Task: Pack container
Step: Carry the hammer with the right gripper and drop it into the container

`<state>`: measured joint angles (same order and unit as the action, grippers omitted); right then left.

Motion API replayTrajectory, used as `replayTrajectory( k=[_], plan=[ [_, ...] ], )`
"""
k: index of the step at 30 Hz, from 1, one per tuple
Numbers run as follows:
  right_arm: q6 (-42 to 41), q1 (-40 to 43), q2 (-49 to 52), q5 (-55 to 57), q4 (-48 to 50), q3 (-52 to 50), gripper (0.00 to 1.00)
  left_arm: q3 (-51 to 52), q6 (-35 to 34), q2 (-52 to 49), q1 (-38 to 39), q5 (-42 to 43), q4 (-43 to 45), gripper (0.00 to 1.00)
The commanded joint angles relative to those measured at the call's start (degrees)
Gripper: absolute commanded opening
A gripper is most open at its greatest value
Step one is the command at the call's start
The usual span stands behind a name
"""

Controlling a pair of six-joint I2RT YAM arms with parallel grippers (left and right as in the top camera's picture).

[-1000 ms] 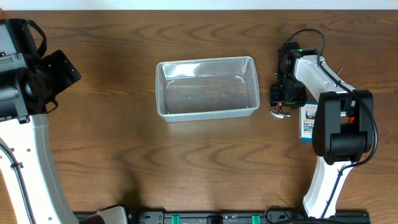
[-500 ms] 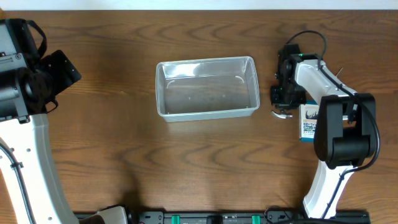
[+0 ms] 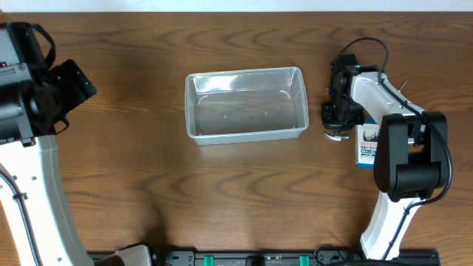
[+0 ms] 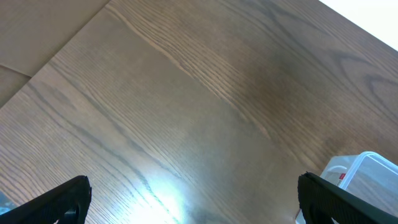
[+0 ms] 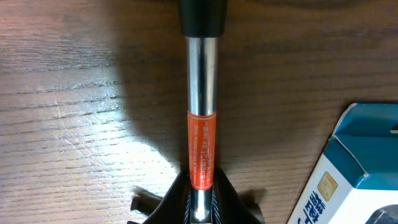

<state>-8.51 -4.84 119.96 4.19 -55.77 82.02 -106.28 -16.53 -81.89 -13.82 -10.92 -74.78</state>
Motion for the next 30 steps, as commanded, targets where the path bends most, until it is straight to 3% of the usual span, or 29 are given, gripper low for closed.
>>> replayTrajectory(
  k=[1,8,17,22,30],
  plan=[
    [0.0,-0.1,3.3,1.8,1.4,-1.2,0.01,0.3,-0.2,-0.1,-0.2,-0.7,-0.2,0.98],
    [0.7,-0.2,2.8,0.2,-5.8,9.7,0.01,0.3,-0.2,-0.1,-0.2,-0.7,-0.2,0.98],
    [5.6,-3.7,-1.7,-0.2,-19.7,35.4,0.01,0.3,-0.2,-0.1,-0.2,-0.7,-0.2,0.98],
    [16.6,-10.1,-4.3,-4.1,-22.8,44.9,0.01,0.3,-0.2,-0.1,-0.2,-0.7,-0.2,0.98],
    [31.8,-22.3,-4.4,-10.5,-23.5,45.1,0.01,0.3,0.0,-0.1,-0.2,-0.7,-0.2,0.98]
  ],
)
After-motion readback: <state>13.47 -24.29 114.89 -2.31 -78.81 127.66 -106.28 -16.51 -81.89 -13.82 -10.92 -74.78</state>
